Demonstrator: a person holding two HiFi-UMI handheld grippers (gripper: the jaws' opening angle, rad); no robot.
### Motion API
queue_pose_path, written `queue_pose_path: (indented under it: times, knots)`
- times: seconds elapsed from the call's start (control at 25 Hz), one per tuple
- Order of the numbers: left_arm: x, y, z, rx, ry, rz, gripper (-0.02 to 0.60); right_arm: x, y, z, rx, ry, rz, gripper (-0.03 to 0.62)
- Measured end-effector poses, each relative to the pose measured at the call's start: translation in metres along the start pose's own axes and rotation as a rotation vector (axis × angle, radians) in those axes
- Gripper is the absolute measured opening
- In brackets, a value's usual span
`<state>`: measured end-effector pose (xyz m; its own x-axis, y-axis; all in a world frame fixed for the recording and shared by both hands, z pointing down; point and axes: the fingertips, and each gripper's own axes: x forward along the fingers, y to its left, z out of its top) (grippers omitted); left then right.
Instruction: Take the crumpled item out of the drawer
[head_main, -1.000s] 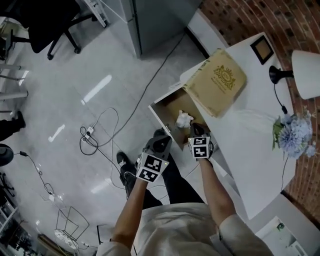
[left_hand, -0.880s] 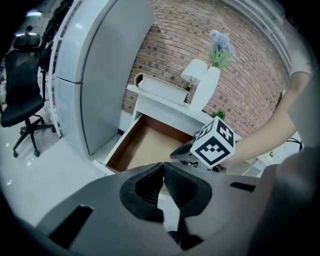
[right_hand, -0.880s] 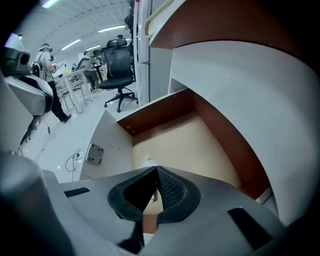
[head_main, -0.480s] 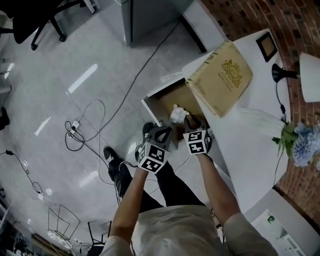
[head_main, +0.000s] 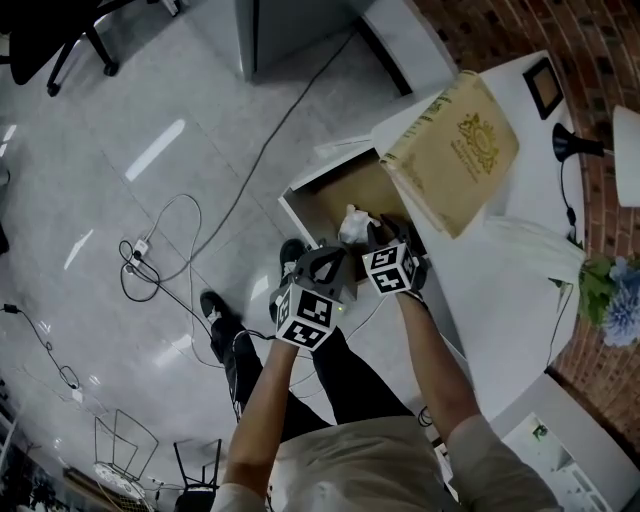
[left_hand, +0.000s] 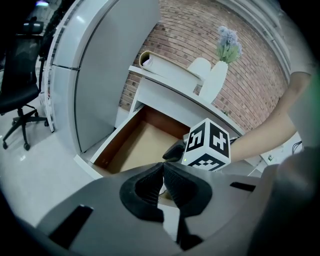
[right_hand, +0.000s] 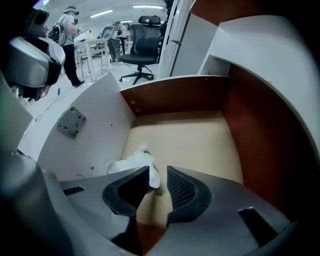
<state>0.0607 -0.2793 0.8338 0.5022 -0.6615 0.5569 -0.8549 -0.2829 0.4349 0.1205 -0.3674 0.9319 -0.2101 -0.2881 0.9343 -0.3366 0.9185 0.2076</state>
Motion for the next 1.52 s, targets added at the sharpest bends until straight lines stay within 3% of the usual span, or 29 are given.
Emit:
queue_pose_path:
  times: [0.32, 0.44, 0.96, 1.24, 1.52]
  knots:
    - [-0.016, 0.016, -0.009, -0.023, -0.022, 0.054, 0.017, 0.014, 0.009, -0.015, -0.099, 0.112, 0.020, 0.115]
    - [-0.022, 0.019, -0.014, -0.033, -0.026, 0.073, 0.017, 0.014, 0.009, -0.018, -0.098, 0.137, 0.022, 0.043]
    - [-0.034, 0.011, -0.025, -0.042, -0.048, 0.064, 0.017, -0.012, 0.016, -0.003, -0.054, 0.082, 0.006, 0.025]
    - [-0.046, -0.017, -0.026, 0.031, -0.022, -0.005, 0.017, -0.043, 0.022, -0.007, 0.009, 0.036, -0.046, 0.025]
    - [-0.090, -0.049, -0.033, 0.179, 0.047, -0.100, 0.017, -0.086, 0.049, -0.011, 0.102, 0.013, -0.080, 0.025]
